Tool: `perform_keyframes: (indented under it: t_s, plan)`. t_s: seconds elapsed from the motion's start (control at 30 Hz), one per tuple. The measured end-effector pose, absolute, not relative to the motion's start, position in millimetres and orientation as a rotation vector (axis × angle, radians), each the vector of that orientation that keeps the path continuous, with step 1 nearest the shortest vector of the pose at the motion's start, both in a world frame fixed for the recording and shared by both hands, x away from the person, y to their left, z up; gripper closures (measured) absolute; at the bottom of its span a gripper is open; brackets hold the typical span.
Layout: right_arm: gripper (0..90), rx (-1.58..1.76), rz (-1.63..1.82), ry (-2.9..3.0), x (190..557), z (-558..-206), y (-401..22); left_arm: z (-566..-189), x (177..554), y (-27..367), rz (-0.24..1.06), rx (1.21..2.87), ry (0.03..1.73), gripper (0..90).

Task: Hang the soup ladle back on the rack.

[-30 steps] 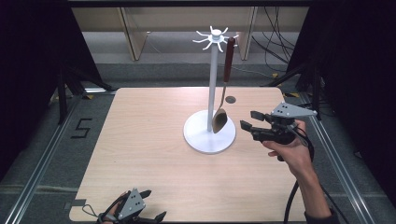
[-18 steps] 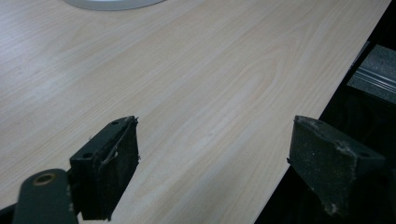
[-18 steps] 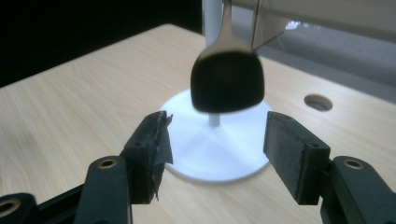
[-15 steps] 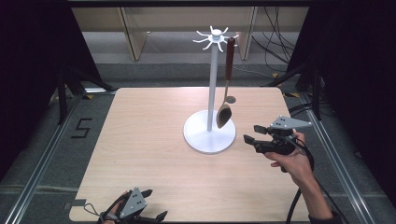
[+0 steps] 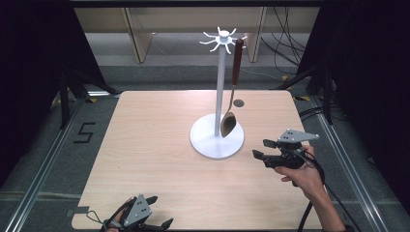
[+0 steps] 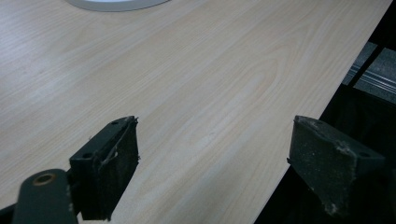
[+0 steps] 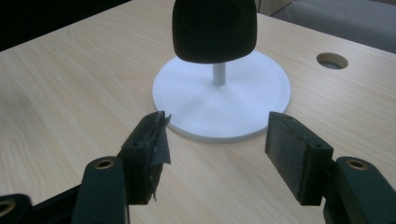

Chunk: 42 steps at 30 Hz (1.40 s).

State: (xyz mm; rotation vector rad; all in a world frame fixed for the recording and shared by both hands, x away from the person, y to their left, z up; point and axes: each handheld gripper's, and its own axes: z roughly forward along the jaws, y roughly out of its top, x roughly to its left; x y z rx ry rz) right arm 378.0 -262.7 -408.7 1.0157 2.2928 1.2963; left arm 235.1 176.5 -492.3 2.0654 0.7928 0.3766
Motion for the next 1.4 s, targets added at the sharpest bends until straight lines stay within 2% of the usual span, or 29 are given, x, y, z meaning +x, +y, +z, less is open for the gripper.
perform_keyframes:
  t_s: [0.23, 0.27, 1.23, 1.4]
  plan:
    - [38.8, 1.047, 1.266, 2.295, 370.4, -415.9, -261.0, -492.4, 234.3, 180.5, 0.384, 2.096, 0.789, 15.3]
    - [38.5, 1.048, 1.272, 2.287, 369.6, -417.4, -260.1, -493.7, 232.7, 178.6, 0.377, 2.055, 0.806, 15.2]
    - [31.9, 1.033, 1.250, 2.352, 342.5, -453.3, -264.4, -492.8, 234.3, 180.4, 0.397, 2.087, 0.795, 15.3]
    - [31.5, 1.054, 1.237, 2.375, 337.7, -462.7, -265.4, -493.2, 232.6, 179.0, 0.381, 2.053, 0.806, 15.2]
